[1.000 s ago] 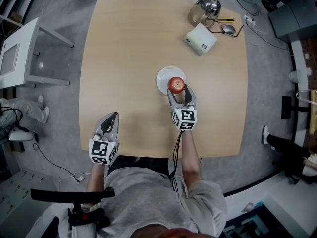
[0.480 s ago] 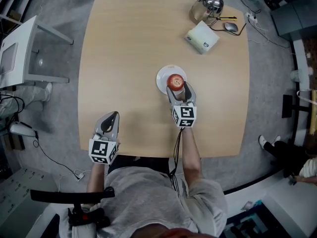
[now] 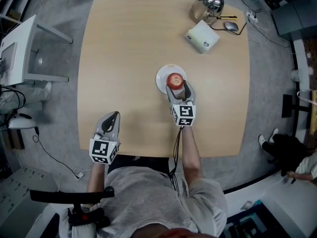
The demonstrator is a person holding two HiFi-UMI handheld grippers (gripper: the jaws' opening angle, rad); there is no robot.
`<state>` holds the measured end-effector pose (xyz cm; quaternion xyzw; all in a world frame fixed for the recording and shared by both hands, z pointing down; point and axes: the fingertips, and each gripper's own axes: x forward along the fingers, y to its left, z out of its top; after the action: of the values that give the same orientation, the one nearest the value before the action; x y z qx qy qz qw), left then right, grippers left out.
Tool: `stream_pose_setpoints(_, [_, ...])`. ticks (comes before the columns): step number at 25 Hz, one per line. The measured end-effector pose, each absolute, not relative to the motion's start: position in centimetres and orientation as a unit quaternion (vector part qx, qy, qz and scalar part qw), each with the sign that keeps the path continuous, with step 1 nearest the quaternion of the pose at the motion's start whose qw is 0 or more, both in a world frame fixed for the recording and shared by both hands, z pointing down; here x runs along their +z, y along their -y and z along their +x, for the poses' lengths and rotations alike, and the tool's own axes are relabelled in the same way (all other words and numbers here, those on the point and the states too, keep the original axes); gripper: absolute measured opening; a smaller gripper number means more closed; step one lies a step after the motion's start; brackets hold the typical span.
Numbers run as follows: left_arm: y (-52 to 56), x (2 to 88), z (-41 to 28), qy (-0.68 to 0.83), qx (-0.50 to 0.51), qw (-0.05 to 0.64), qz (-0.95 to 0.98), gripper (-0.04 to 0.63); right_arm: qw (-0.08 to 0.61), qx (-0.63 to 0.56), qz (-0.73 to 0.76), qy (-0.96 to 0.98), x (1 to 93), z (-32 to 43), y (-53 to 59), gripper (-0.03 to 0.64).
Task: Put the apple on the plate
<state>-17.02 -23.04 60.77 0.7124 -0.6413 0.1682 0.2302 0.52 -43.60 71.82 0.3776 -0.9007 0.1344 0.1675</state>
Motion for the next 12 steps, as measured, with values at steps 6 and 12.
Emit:
stream_pose_setpoints(6, [22.93,60.81,-17.05,0.642,0.166,0.229,0.712,0.02,0.164,0.145,0.38,0.899,71.97,0.63,43.75,0.347])
stream_pose_setpoints(12, [23.01,60.47,-17.08,0.642,0.164,0.225,0.714,0.02,0.166,0.148,0.378,0.899,71.9,0.43,43.64,0.359])
